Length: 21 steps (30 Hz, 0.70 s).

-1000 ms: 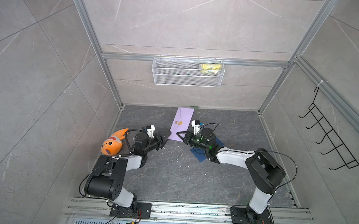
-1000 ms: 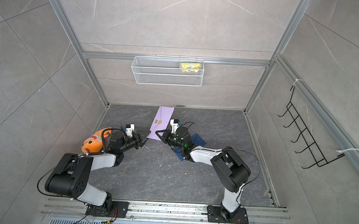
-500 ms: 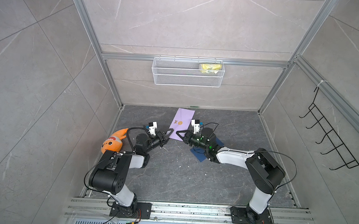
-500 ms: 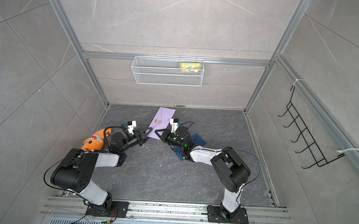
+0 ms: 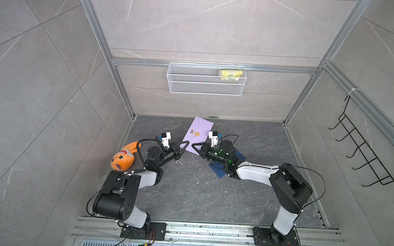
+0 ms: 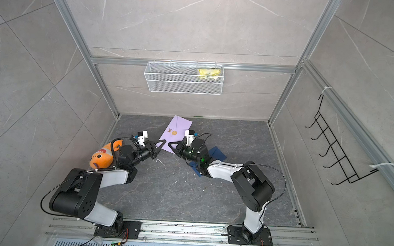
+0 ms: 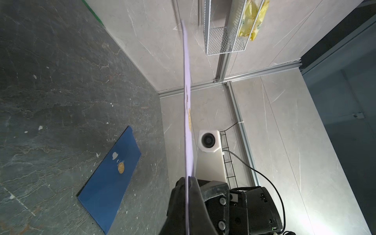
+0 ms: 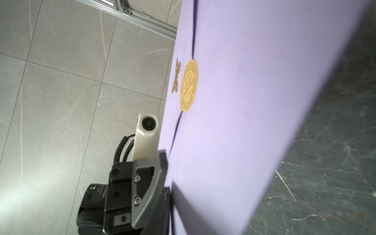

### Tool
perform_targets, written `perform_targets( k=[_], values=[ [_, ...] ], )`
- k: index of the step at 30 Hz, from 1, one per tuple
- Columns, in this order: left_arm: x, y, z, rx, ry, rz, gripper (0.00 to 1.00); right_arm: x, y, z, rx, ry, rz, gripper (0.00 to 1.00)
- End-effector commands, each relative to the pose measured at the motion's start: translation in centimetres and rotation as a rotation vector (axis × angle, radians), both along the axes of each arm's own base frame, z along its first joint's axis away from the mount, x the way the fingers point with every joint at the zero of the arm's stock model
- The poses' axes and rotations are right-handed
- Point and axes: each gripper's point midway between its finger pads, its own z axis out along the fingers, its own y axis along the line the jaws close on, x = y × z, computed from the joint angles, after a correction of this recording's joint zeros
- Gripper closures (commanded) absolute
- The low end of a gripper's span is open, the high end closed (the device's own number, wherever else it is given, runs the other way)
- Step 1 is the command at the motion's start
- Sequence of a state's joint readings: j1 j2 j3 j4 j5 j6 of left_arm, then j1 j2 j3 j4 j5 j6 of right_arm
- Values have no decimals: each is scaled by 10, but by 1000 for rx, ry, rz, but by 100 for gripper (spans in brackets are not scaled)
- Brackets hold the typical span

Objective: Open the envelope
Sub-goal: Pick up the envelope from the center of the board.

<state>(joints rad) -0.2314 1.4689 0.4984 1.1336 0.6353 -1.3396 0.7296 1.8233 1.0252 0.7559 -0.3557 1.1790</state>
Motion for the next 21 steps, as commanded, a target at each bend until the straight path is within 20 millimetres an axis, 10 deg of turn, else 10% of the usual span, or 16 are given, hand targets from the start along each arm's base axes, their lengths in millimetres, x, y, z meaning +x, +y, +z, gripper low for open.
perform_targets(
  k=[1,6,12,21],
  values=[
    [-8,1,13,94,-66,7,100,-2,4,16,0,-43,11,55],
    [-21,11,0,377,-30,10,100,-14,-7,-1,-142,-25,29,18],
    [-22,28,-9,695,-19,-8,100,-24,-49,-22,-544,-77,20,15],
    [-35,-12,-2,679,-29,-343,100,34,-105,47,-945,-227,15,16]
  ],
)
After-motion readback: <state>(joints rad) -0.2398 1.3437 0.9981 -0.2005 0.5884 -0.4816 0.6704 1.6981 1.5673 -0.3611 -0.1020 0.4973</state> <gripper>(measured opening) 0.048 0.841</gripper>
